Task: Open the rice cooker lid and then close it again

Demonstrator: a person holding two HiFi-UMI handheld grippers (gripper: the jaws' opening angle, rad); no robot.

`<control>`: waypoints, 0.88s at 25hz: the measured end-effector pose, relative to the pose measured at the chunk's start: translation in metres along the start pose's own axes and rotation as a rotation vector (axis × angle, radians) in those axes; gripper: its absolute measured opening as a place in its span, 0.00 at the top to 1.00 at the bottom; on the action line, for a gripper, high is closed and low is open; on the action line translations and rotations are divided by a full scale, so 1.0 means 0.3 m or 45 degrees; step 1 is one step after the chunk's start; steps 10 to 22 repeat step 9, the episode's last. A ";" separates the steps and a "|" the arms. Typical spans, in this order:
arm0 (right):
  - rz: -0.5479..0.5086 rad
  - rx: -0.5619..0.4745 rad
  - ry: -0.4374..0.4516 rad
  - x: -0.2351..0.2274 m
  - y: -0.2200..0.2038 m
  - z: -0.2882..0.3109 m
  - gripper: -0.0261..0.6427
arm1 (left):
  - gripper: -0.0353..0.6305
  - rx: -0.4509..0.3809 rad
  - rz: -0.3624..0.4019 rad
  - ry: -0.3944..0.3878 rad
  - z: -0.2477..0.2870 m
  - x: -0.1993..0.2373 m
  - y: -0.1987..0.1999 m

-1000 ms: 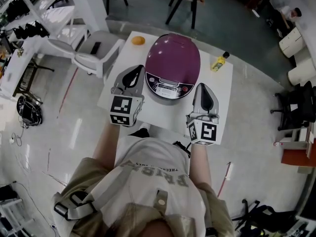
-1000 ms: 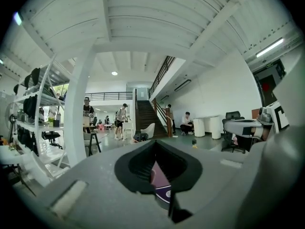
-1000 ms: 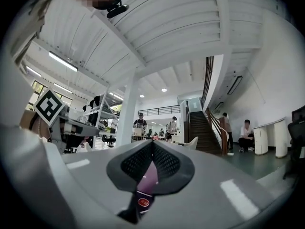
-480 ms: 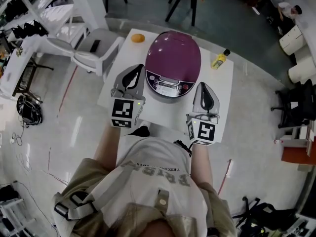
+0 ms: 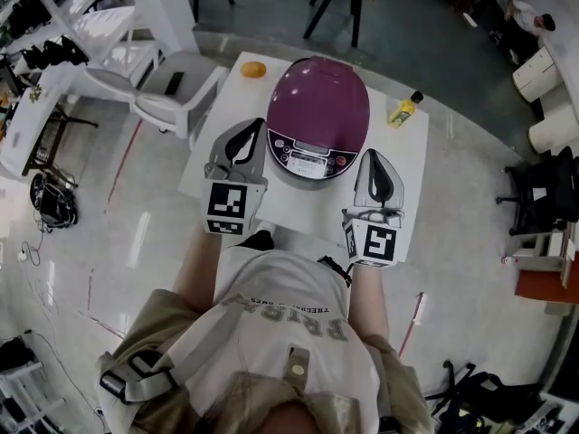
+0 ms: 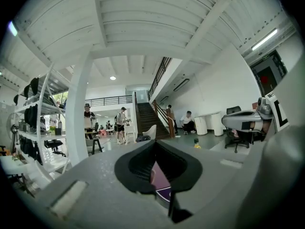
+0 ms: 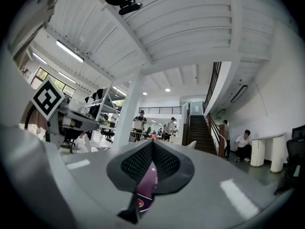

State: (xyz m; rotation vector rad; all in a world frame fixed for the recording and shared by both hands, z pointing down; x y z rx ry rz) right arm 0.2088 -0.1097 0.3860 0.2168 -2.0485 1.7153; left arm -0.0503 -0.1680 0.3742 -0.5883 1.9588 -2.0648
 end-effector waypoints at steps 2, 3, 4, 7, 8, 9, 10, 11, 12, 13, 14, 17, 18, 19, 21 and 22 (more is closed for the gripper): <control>-0.003 -0.003 0.007 0.002 -0.002 0.002 0.96 | 0.93 -0.004 -0.001 -0.004 0.002 0.002 0.000; -0.001 -0.002 0.007 0.003 -0.004 0.003 0.96 | 0.93 -0.009 -0.004 -0.006 0.002 0.004 0.000; 0.001 0.000 0.007 0.003 -0.007 0.004 0.96 | 0.93 -0.014 -0.009 -0.008 0.002 0.006 0.000; -0.008 0.010 0.007 0.005 -0.015 0.008 0.96 | 0.93 -0.021 -0.021 -0.010 0.005 0.013 -0.004; -0.013 0.015 0.007 0.005 -0.018 0.010 0.96 | 0.93 -0.018 -0.022 -0.009 0.007 0.016 -0.006; -0.017 0.021 0.008 0.006 -0.021 0.011 0.96 | 0.93 -0.015 -0.021 -0.007 0.008 0.018 -0.008; -0.017 0.021 0.008 0.006 -0.021 0.011 0.96 | 0.93 -0.015 -0.021 -0.007 0.008 0.018 -0.008; -0.017 0.021 0.008 0.006 -0.021 0.011 0.96 | 0.93 -0.015 -0.021 -0.007 0.008 0.018 -0.008; -0.017 0.021 0.008 0.006 -0.021 0.011 0.96 | 0.93 -0.015 -0.021 -0.007 0.008 0.018 -0.008; -0.017 0.021 0.008 0.006 -0.021 0.011 0.96 | 0.93 -0.015 -0.021 -0.007 0.008 0.018 -0.008; -0.017 0.021 0.008 0.006 -0.021 0.011 0.96 | 0.93 -0.015 -0.021 -0.007 0.008 0.018 -0.008; -0.017 0.021 0.008 0.006 -0.021 0.011 0.96 | 0.93 -0.015 -0.021 -0.007 0.008 0.018 -0.008; -0.017 0.021 0.008 0.006 -0.021 0.011 0.96 | 0.93 -0.015 -0.021 -0.007 0.008 0.018 -0.008; -0.017 0.021 0.008 0.006 -0.021 0.011 0.96 | 0.93 -0.015 -0.021 -0.007 0.008 0.018 -0.008; -0.017 0.021 0.008 0.006 -0.021 0.011 0.96 | 0.93 -0.015 -0.021 -0.007 0.008 0.018 -0.008; -0.017 0.021 0.008 0.006 -0.021 0.011 0.96 | 0.93 -0.015 -0.021 -0.007 0.008 0.018 -0.008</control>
Point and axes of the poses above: the fingertips, and each gripper's own axes: z forward along the fingers, x to its left, y out of its top, the point moved 9 cm from there along -z, backward along the fingers, and after that the axes turned 15 degrees about -z, right-handed, at the moved point
